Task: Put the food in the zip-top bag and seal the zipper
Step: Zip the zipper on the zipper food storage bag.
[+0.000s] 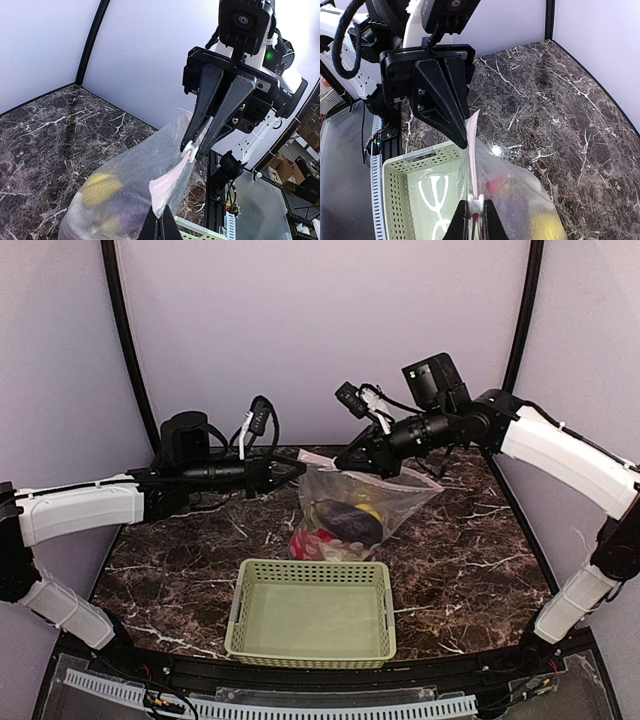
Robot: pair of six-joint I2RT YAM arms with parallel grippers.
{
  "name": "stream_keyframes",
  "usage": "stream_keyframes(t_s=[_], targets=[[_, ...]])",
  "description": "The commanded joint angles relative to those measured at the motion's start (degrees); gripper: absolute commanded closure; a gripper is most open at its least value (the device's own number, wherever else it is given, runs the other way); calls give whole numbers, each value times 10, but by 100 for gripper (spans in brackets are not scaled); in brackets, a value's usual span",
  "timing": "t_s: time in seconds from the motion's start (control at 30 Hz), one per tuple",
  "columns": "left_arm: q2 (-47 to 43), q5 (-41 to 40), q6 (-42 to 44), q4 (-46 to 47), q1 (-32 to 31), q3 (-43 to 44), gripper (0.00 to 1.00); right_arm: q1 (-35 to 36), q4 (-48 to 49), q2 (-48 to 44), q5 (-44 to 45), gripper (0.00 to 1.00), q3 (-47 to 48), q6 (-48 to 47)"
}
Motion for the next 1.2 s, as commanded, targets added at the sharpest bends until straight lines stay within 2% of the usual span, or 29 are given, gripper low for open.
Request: stream_keyframes(t_s=[0.0, 0.73, 0.8, 0.9, 1.03, 1.07, 1.1, 1.17], targets=[[-35, -54, -10, -16, 31, -16, 99, -18, -44, -35, 24, 100, -14, 7], [-70, -82, -34, -8, 68, -55, 99, -18, -45, -34, 35, 100, -36, 12], [-71, -74, -38, 1, 71, -55, 99, -19, -46, -32, 31, 100, -35, 13], [-61, -18, -43, 23, 71, -49, 97, -18, -46, -21, 3, 100, -26, 14], [-32, 67, -53, 45, 70, -17, 79, -18, -42, -2, -28, 100, -18, 18], [-22, 86, -54, 46, 70, -4, 69, -17, -40, 1, -32, 100, -17, 18], [-18, 93, -55, 45, 70, 2, 63, -17, -38, 4, -35, 100, -16, 19], [-6, 108, -48, 33, 69, 24, 42, -17, -33, 5, -39, 100, -16, 20]])
